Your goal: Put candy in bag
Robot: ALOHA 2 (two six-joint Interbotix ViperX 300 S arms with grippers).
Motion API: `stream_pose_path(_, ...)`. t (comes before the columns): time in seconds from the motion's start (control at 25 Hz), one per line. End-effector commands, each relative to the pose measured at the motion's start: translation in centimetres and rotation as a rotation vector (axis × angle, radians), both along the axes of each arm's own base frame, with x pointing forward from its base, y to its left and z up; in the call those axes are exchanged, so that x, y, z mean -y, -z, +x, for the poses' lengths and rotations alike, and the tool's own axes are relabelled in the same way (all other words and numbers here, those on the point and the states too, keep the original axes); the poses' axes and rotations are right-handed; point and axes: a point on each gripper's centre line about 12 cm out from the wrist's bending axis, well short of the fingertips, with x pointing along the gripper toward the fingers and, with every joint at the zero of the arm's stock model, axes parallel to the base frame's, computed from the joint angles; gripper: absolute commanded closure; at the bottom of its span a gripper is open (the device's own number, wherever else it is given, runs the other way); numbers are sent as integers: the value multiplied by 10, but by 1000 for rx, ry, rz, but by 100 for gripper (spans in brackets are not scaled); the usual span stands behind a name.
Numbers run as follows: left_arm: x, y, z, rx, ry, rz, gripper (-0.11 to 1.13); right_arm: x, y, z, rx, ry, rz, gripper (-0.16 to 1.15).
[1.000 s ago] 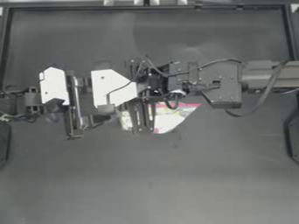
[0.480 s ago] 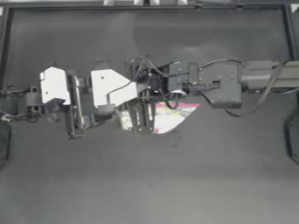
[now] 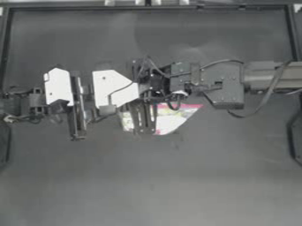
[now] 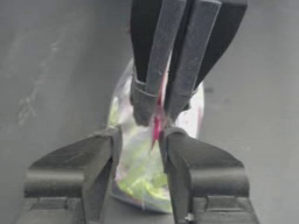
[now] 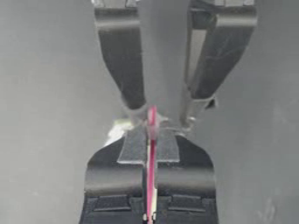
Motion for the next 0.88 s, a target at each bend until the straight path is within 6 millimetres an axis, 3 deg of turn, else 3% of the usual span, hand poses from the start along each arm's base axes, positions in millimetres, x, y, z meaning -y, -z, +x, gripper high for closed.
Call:
stream_pose_path(0.04, -1, -13, 6, 44, 5, 15, 29, -2, -27, -4, 63, -3, -4, 93)
stream_pose_path(0.4, 0, -14, 6, 42, 9, 15, 37, -2, -27, -4, 63, -4, -5, 93)
stream_pose_path(0.72, 3, -14, 7, 39, 29, 28, 71, -2, -25, -3, 60, -3, -6, 93)
stream_pose_path(0.88, 6, -12, 6, 34, 42, 36, 82, -2, -25, -3, 58, -3, -4, 93)
